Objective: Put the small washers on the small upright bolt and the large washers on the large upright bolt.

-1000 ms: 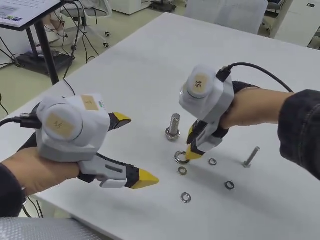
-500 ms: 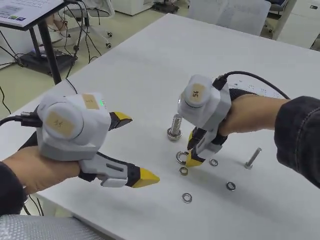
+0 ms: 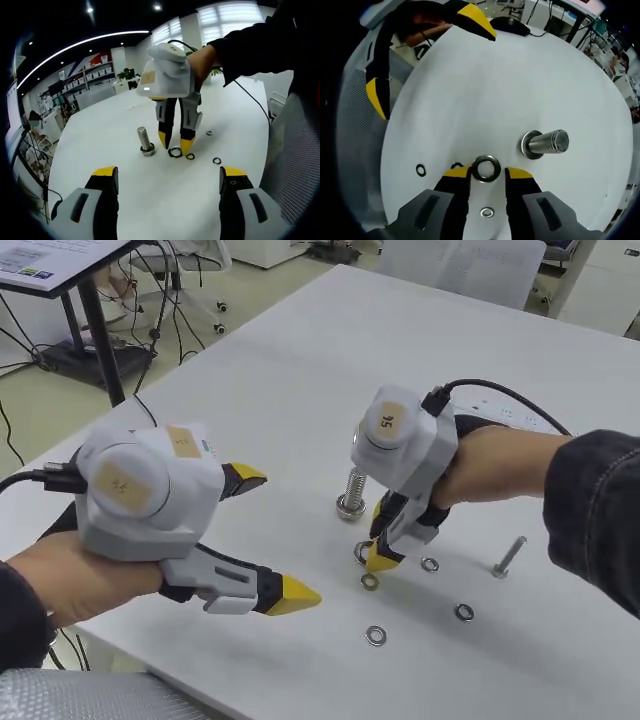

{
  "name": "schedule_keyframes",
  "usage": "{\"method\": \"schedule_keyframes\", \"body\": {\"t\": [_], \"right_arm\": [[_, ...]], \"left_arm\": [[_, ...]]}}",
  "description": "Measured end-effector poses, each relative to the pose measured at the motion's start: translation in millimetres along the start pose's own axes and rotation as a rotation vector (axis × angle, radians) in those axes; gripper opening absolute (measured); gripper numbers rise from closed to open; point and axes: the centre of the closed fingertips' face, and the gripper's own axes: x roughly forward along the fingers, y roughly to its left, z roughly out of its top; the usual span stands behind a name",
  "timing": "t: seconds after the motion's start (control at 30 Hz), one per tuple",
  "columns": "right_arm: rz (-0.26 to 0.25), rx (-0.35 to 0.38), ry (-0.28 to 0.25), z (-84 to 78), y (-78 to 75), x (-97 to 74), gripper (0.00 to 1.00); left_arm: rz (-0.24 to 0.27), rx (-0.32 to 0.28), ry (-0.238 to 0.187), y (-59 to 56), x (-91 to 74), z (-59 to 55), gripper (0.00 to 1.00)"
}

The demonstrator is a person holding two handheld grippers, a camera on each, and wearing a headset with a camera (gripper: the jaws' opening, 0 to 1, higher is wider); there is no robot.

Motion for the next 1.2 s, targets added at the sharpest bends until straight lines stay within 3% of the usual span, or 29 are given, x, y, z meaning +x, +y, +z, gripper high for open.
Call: {"method": "schedule_keyframes", "body": {"t": [0.87, 1.2], "right_arm": [[-0.003, 0.055, 0.008, 0.6, 4.1, -0.4, 0.23], [-0.041, 0.078, -0.012, -3.8, -2.2, -24.2, 0.23]], "left_arm": [[-0.006, -0.003, -0.006, -2.0, -1.7, 0.9, 0.82], [-0.007, -0.003, -0.008, -2.0, -3.4, 1.1, 0.82]]}}
